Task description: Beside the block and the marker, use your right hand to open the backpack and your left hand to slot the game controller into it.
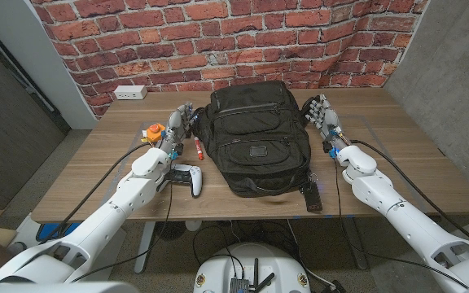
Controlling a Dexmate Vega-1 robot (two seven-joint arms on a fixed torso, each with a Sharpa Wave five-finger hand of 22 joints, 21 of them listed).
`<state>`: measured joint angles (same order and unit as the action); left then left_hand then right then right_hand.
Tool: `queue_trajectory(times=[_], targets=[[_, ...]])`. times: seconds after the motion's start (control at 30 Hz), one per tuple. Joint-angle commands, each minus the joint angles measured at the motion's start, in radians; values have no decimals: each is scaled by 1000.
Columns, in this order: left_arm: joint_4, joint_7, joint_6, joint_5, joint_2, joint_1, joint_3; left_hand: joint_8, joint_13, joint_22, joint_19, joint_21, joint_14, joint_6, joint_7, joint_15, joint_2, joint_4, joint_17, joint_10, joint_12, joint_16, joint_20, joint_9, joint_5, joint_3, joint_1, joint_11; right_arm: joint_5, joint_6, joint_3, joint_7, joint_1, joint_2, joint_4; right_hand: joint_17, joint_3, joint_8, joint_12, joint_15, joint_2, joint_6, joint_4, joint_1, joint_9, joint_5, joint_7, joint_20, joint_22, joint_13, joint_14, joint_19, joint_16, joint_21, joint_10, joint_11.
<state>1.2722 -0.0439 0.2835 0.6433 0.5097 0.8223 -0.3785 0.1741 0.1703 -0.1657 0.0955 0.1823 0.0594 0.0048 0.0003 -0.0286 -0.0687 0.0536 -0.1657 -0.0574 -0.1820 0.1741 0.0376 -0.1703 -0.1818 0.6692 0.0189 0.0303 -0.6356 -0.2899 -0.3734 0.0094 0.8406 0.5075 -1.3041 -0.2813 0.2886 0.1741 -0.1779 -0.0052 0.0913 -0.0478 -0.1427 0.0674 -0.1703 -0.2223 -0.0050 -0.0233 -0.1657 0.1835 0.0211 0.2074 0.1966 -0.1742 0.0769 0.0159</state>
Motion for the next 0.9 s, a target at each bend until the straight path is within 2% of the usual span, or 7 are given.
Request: queue_trajectory(times=[0.03, 0.27, 0.53, 0.9], targets=[[8, 19, -25, -12, 7, -10, -5, 8, 1, -3, 12, 7, 4, 6, -1, 1, -70, -4, -1, -3, -6, 3, 43, -4, -4, 9, 6, 0, 39, -2, -7, -54, 4, -3, -6, -3, 8, 7, -8, -5, 20, -9, 3, 1, -4, -6, 0, -1, -2, 1, 8, 10, 5, -7, 10, 1], [33, 32, -42, -20, 22, -6, -3, 8, 1, -3, 14, 7, 1, 6, -1, 0, -70, -9, 0, 0, -7, 3, 43, -4, -4, 11, 10, 1, 55, -8, -11, -60, -4, -2, -2, 0, 10, 9, -9, -7, 22, -11, 6, 2, -4, -8, -1, -2, -2, 1, 5, 11, 6, -8, 13, 2], [110, 74, -82, -29, 54, 29, 2, 8, 1, -3, 14, 7, 0, 7, -1, 1, -71, -15, 1, 2, -7, 2, 43, -4, -4, 13, 14, 0, 68, -16, -9, -74, -2, 1, -9, 2, 13, 10, -11, -10, 24, -14, 8, 3, -4, -9, -4, -6, -2, 1, 3, 13, 7, -10, 17, 2], [215, 98, -141, -34, 125, 84, 20, 8, 1, -3, 15, 7, -4, 7, -3, 0, -70, -26, 2, 5, -7, 1, 43, -4, -3, 15, 21, 0, 89, -35, -10, -105, 6, -11, -8, 6, 19, 11, -11, -12, 30, -18, 10, 4, -4, -12, -6, -10, -1, 0, 6, 13, 6, -11, 18, 4]])
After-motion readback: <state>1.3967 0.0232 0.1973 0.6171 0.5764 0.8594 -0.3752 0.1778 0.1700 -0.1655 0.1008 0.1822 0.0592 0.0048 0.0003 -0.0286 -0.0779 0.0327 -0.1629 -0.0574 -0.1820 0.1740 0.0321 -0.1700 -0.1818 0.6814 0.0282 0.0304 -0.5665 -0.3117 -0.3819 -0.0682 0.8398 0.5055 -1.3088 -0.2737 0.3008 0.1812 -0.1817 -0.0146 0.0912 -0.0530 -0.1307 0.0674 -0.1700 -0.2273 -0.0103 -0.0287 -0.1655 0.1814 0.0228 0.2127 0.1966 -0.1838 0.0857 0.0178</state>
